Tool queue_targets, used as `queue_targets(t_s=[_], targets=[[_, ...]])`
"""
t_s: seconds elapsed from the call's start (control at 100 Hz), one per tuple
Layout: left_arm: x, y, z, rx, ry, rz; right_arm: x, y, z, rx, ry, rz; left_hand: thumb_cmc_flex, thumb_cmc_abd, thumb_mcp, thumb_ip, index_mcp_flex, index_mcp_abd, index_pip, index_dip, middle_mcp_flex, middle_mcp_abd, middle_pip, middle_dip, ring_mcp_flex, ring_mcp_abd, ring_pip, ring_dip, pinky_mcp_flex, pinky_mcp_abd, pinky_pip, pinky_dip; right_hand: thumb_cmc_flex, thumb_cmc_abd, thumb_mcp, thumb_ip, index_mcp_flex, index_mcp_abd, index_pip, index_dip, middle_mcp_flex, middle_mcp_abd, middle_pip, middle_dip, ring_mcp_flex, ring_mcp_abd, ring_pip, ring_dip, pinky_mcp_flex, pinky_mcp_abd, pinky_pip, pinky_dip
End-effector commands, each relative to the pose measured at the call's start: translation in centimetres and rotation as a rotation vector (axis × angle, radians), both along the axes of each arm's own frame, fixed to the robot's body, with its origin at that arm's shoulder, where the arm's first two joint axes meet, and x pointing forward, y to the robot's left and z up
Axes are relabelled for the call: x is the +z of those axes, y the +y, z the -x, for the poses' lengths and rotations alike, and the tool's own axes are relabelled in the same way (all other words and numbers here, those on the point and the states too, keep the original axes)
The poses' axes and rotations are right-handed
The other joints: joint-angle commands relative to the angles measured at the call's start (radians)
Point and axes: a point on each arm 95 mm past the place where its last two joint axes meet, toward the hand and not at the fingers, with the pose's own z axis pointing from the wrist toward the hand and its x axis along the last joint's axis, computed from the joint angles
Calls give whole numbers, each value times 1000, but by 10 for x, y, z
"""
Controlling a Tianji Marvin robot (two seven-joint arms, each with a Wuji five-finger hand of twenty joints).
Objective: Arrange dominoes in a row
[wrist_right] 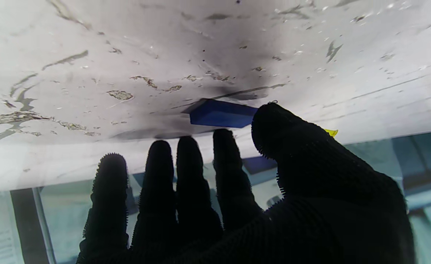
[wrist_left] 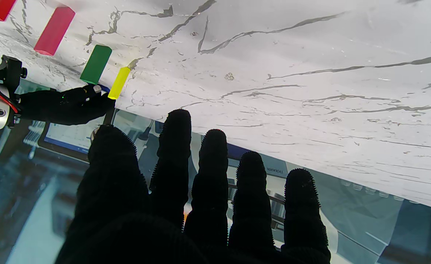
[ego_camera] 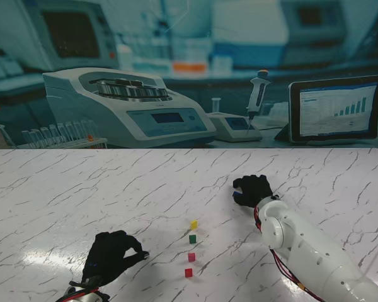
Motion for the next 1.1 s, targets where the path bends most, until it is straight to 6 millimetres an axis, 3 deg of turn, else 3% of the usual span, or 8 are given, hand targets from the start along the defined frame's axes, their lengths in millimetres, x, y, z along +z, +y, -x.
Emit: queue_targets(t_s=[0.0, 0.65, 0.86, 1.09], targets=[[-2, -4, 3, -18, 12, 19, -19, 2, 15, 16, 60, 8, 23, 17, 1, -7, 15, -26, 12, -8, 17, -21, 18, 12, 4, -19, 18, 12, -9, 6, 27, 21, 23, -18, 22, -42, 75, -43, 76, 38, 89, -33, 103, 51, 15, -19, 20, 18, 5, -25, 18, 16], [-5, -3, 3, -18, 6, 22, -30, -4, 19, -8, 77, 59, 35, 9, 0, -10, 13, -30, 14, -9, 16, -22, 18, 12, 4, -20, 18, 12, -9, 6, 27, 21, 61, -43, 53, -63, 47, -52, 134, 74, 60, -10, 189, 105, 9, 13, 91, 59, 25, -48, 68, 15], [-6, -3, 3, -19, 3, 25, -36, -5, 21, -10, 65, 65, 40, 6, -1, -12, 13, -33, 16, -11, 18, -24, 19, 12, 7, -20, 20, 12, -8, 6, 29, 22, 84, -86, 66, -101, 18, -85, 279, 111, 53, -26, 266, 150, 13, 12, 132, 80, 31, -50, 89, 9], [-7, -2, 3, -15, -2, 26, -42, -4, 27, 5, 61, 69, 40, 10, -2, -12, 13, -31, 18, -12, 18, -22, 20, 12, 4, -20, 19, 12, -9, 5, 28, 22, 139, -133, 66, -125, -29, -148, 569, 94, 72, -54, 367, 231, 30, 4, 172, 100, 39, -51, 111, 3]])
